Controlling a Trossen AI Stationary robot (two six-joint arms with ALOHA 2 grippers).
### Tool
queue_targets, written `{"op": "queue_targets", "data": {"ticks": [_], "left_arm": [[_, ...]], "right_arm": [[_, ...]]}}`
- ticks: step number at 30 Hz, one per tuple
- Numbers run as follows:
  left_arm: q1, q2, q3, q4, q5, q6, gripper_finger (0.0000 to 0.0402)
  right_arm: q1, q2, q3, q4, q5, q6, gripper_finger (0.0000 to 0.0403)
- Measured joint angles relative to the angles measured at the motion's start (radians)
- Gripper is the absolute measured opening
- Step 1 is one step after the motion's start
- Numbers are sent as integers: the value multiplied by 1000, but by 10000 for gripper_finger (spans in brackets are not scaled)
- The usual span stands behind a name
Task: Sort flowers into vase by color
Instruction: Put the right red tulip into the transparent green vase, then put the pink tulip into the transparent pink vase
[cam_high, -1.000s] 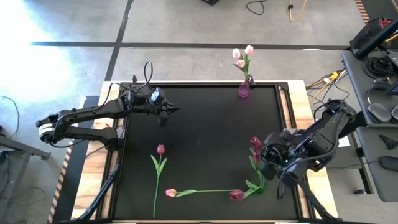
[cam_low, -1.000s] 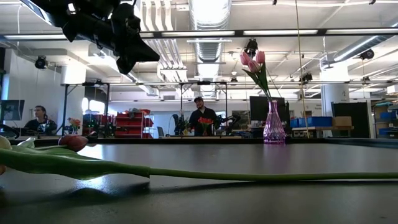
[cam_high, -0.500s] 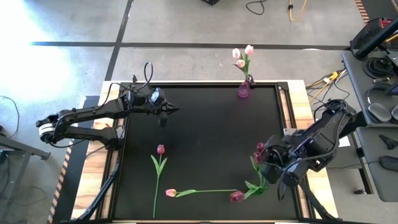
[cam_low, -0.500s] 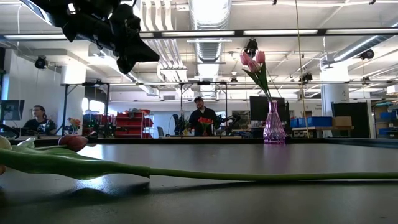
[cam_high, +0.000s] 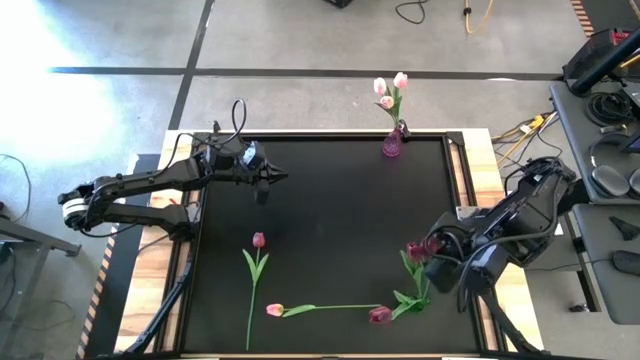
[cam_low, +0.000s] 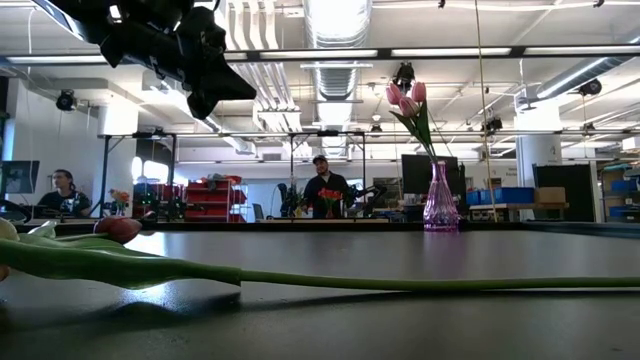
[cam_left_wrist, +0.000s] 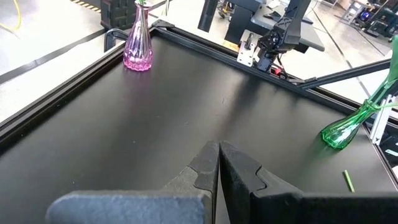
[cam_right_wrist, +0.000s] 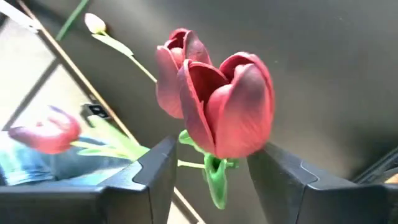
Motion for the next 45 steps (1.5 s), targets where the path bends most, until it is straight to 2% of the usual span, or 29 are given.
{"op": "queue_targets", "data": {"ticks": [8,11,19,23,28,30,34,40,43,45], "left_arm": [[0,0,18,-3,0,4,0],[0,1,34,-16,0,21,0],[0,1,47,-24,-4,6,0],[0,1,47,-24,-6,-6,0],[0,1,47,-33,-11,-19,0],[0,1,47,-54,-37,-24,0],[-1,-3,47,-114,-88,-49,0],[-26,-19,47,-135,-98,-112,0],[-58,-25,47,-151,-106,-150,0],[-91,-26,51,-172,-137,-172,0]], "right_arm": [[0,2,141,-6,11,-11,179],[0,5,202,-5,15,-29,169],[-30,5,326,-5,127,-137,120],[-107,0,397,-3,218,-301,82],[-302,-33,412,-2,233,-628,30],[-399,-61,382,-3,191,-769,15],[-630,-144,288,2,75,-991,9],[-1005,-277,63,156,-256,-1252,8],[-1141,-317,-78,247,-442,-1350,8],[-1204,-326,-163,283,-527,-1407,8]]}}
